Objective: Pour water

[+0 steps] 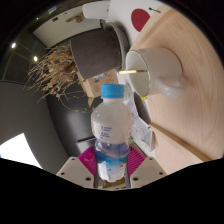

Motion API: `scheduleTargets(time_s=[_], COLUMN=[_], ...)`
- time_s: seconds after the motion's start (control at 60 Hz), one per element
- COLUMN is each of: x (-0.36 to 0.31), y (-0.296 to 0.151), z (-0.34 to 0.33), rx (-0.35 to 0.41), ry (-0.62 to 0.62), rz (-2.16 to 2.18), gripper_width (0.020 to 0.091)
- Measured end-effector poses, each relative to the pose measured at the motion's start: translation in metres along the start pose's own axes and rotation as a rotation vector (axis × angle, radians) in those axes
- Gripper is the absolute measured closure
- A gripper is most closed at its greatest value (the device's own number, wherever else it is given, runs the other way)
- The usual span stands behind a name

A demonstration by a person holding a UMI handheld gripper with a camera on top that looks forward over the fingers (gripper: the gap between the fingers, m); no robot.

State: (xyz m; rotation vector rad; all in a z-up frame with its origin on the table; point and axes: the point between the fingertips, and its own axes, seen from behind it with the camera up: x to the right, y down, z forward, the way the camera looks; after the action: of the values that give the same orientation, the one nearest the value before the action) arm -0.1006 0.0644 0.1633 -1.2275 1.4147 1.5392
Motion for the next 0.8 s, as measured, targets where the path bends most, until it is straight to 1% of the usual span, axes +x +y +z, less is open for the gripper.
scheduleTargets(time_s=[0.133,0.333,0.417,0.5,0.583,0.667,0.8], x=[0.006,0.009,0.005,-0.005,-0.021,-0.046,-0.099], y=[-0.010,-0.014,-0.009,0.002,0.011,0.009,-0.021], z=[0.001,-0.004,-0.005,-0.007,-0.017,-0.028,-0.047], rx=[-0.005,-0.012,-0.036,-0.076,-0.099,-0.091,-0.020], ry=[-0.006,0.001,0.011,0.021,0.040,0.060,0.080], rz=[0.092,0.096,0.076,0.040,-0.073,-0.291,-0.707], gripper_width=[0.0752,0.0752,0.0753,0.0754,0.0753,0.0752,0.0752])
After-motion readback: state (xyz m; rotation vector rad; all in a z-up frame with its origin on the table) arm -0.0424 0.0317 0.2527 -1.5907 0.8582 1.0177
